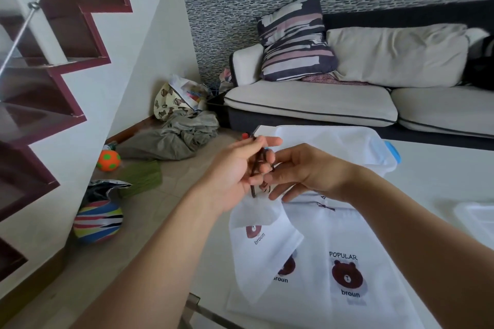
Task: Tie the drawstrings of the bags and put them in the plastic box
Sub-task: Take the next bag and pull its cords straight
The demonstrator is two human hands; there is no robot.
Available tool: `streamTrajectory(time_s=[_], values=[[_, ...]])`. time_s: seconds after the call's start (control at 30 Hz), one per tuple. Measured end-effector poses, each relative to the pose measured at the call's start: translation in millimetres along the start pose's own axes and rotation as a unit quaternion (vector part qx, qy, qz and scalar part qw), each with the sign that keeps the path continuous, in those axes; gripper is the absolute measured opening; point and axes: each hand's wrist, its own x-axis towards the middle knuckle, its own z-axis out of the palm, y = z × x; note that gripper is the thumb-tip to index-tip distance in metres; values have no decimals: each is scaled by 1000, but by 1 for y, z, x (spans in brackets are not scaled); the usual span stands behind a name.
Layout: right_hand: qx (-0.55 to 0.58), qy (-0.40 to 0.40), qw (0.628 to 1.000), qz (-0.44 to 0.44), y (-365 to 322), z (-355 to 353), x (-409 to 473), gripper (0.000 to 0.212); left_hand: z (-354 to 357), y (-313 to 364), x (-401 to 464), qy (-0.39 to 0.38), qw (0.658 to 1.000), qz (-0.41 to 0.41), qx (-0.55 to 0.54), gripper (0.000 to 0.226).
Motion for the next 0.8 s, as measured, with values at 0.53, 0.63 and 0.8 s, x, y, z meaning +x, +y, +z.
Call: streamTrajectory(time_s=[0.53,0.63,0.8], values=[[288,104,950,61,7,3,19,40,8,-9,5,34,995,79,-58,35],[338,141,929,45,6,4,19,22,9,-11,5,36,995,86,-38,33],[441,226,867,48,16,0,26,26,7,-8,7,130,989,51,-53,43]])
